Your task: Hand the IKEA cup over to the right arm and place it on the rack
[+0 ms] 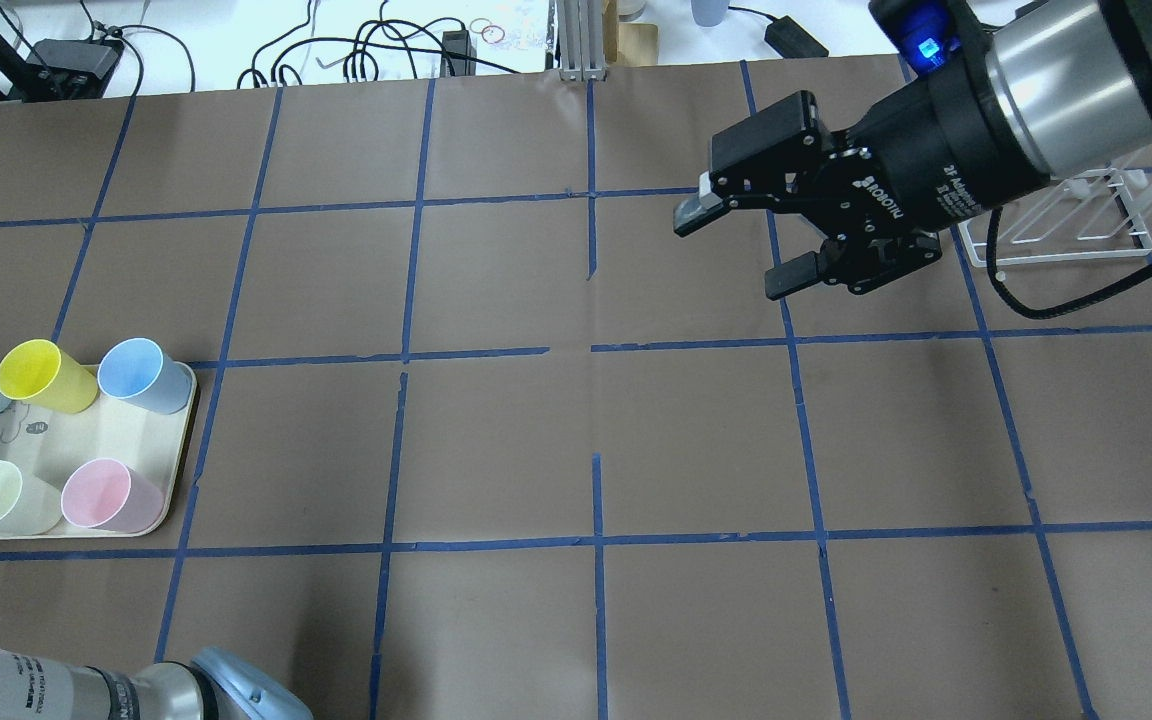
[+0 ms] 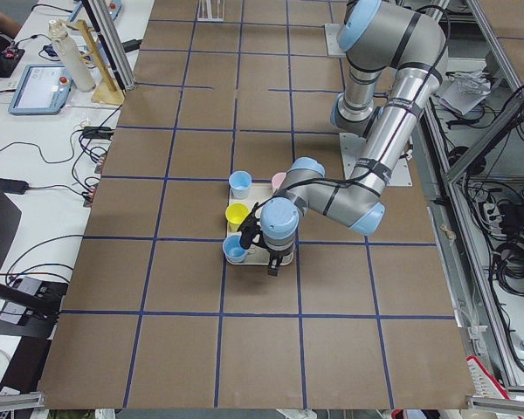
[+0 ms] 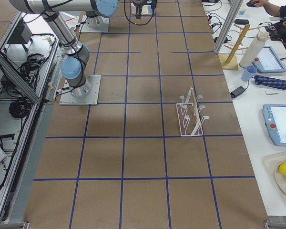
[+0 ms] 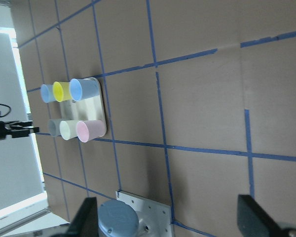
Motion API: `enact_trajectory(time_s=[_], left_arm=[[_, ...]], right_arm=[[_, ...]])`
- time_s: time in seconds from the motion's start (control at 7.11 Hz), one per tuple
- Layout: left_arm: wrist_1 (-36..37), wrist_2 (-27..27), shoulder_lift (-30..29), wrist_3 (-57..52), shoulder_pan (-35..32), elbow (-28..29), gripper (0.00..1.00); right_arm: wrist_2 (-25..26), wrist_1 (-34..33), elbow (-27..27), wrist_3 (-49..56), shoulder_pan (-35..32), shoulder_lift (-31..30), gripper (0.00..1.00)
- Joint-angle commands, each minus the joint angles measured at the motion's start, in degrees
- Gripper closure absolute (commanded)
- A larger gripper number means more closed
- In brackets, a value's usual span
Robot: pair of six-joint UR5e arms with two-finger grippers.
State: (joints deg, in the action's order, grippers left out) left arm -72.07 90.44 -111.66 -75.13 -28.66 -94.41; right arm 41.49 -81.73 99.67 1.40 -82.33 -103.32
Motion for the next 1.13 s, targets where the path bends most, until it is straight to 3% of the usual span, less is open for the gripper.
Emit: enact_trajectory(time_s=[0.0,0.14,0.28,0.7,0.99], left_arm=[[3.93,0.08,-1.97,0.42,0.09,-2.95,0.00],[10.30,0.52,-1.81,0.16,0.01,-5.49,0.00],[12.11,0.70,-1.80,0.42,-0.08,-6.39,0.00],[10.90,1.75,-0.58,5.13,-0.08,-7.19,0.05],[10.90,2.10,-0.66,5.34,-0.17,-7.28,0.26]], right_arm=[[-9.05,2.36,1.48,6.04,2.97,0.05,0.00],[-13.67,2.36,3.58,9.37,3.06,0.13,0.00],[-17.98,2.28,6.12,10.45,3.40,0.13,0.00],[-28.98,2.10,9.05,17.72,4.28,1.01,0.00],[-31.90,6.99,9.93,22.84,6.30,1.45,0.00]])
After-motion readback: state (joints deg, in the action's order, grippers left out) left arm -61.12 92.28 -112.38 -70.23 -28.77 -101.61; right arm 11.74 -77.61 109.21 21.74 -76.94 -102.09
